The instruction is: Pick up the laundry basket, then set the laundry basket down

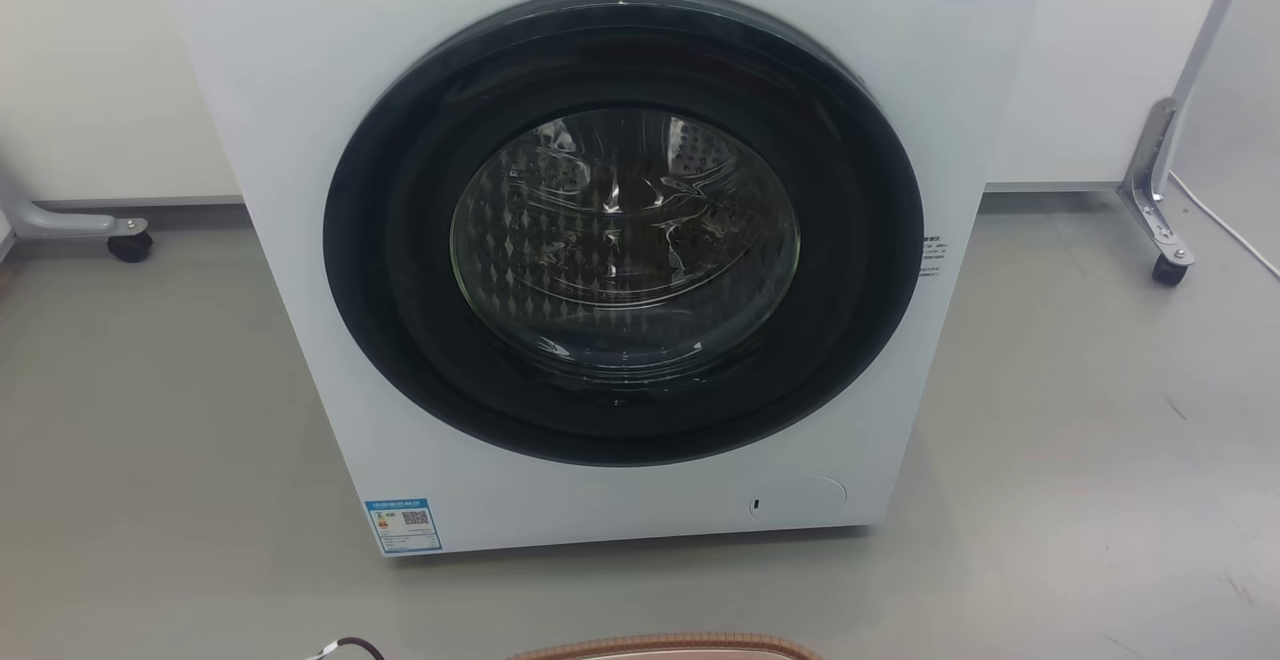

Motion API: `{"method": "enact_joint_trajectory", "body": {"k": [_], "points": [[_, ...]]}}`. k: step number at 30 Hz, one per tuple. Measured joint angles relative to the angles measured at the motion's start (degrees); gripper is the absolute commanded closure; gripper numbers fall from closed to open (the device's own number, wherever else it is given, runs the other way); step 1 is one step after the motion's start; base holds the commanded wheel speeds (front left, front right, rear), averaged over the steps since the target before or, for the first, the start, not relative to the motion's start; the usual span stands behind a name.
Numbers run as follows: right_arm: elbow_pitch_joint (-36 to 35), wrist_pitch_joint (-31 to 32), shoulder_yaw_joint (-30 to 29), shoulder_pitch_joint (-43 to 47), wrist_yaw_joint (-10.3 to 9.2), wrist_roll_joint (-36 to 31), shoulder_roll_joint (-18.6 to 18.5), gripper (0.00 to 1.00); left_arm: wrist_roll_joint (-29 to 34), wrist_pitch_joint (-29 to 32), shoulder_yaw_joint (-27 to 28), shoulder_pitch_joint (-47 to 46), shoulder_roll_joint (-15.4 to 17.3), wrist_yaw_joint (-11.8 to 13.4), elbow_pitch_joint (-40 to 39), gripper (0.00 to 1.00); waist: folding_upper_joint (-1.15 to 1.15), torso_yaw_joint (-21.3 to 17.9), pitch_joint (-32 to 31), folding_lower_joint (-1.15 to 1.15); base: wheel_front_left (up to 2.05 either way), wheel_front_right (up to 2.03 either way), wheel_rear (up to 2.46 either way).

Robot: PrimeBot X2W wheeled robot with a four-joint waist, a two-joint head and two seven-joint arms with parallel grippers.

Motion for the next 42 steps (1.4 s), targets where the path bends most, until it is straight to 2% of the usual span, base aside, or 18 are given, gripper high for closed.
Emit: {"method": "enact_joint_trajectory", "body": {"k": [21, 42], "points": [[-0.12, -2.04, 0.52, -0.19, 0.00, 0.73, -0.01, 1.00, -0.49, -2.32, -1.57, -0.08, 0.04, 1.26, -0.43, 1.00, 0.00, 0.31, 3.33, 0.00, 0.00, 0.00, 0.00], [-1.65, -8.56, 0.18, -10.18, -0.91, 0.29, -0.24, 1.00, 0.12, -8.16, -1.63, -8.68, 1.20, 1.36, -3.00, 1.00, 0.01, 0.11, 15.20, 0.01, 0.00, 0.00, 0.00]]}}
